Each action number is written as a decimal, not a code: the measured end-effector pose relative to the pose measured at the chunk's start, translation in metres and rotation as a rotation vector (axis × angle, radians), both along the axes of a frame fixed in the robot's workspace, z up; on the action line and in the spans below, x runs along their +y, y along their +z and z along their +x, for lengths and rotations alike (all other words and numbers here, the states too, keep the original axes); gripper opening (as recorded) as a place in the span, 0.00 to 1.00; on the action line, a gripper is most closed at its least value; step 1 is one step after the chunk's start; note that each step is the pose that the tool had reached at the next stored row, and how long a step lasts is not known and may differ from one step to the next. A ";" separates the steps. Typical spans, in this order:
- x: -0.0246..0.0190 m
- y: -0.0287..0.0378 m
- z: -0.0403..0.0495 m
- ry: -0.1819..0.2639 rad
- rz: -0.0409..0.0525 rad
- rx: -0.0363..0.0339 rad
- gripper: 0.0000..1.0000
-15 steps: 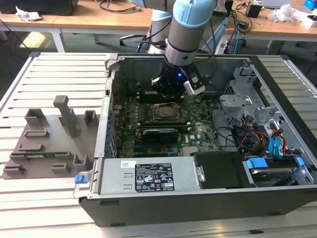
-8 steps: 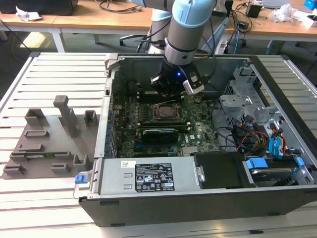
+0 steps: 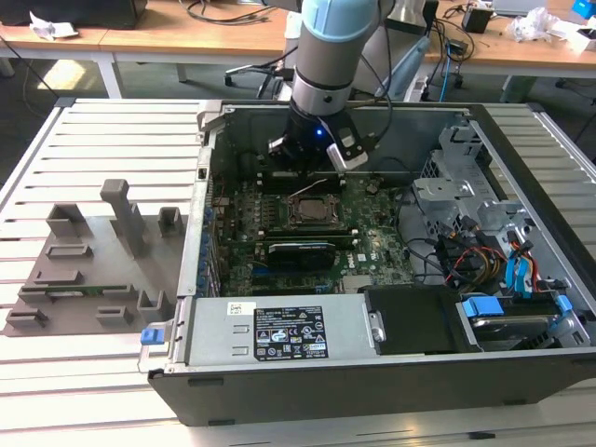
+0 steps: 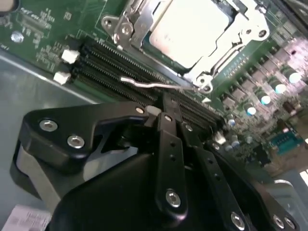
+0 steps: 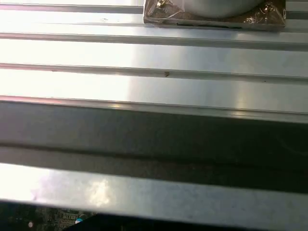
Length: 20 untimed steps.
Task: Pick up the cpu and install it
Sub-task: 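Install the first cpu locking lever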
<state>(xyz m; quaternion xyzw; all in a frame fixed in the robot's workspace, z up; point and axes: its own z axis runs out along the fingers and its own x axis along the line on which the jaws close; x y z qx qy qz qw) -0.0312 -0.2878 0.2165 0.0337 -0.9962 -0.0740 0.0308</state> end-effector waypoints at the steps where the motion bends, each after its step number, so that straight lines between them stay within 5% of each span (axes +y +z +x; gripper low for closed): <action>1: 0.0000 0.0009 -0.0002 0.000 0.0001 -0.0002 0.11; 6: -0.0107 0.0011 -0.0027 0.000 0.0000 -0.0013 0.11; 11: -0.0150 0.0011 -0.0037 0.000 -0.0001 -0.0014 0.11; 20: -0.0150 -0.0039 -0.0007 0.000 0.0037 0.0034 0.11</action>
